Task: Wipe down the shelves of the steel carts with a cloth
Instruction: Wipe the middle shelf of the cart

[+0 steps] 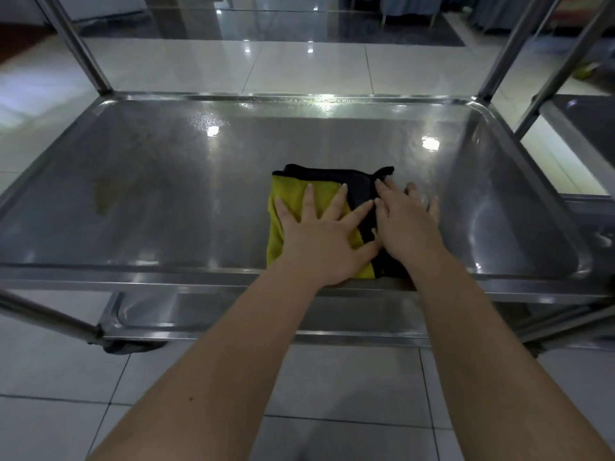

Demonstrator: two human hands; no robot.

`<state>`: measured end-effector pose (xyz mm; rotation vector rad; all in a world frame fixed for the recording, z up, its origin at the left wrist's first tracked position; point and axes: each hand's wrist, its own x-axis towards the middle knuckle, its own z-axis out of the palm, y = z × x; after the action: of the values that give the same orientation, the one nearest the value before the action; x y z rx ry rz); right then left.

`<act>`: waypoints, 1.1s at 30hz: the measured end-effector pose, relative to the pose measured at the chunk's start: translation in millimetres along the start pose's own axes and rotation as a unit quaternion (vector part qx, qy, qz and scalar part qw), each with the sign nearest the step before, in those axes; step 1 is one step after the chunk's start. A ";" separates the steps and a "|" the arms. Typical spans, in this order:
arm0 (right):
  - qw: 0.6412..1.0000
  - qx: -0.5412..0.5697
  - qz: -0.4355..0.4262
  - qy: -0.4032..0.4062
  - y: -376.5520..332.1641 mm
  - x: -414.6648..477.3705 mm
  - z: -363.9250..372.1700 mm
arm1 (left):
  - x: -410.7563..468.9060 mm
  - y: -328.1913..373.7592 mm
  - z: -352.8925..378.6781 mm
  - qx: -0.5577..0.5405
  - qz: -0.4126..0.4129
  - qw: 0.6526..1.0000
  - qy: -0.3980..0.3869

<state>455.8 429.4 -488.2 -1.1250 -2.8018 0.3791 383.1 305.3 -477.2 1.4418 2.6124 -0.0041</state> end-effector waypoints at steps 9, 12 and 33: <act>0.999 -0.041 -0.021 -0.013 9.4 -5.6 -0.1 | -0.7 -37.4 0.0 -0.046 -0.014 0.998 0.037; 0.998 -0.055 -0.009 -0.019 10.0 -1.7 -0.4 | 0.6 -43.3 1.2 -0.033 -0.010 0.998 0.054; 0.998 -0.041 0.033 -0.034 -27.4 -18.3 3.8 | -21.3 -158.6 -7.7 -0.035 -0.063 0.996 0.057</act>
<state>450.0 396.9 -484.6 -1.2470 -2.8696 0.3175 259.8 203.0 -478.3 1.2900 2.7598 0.1568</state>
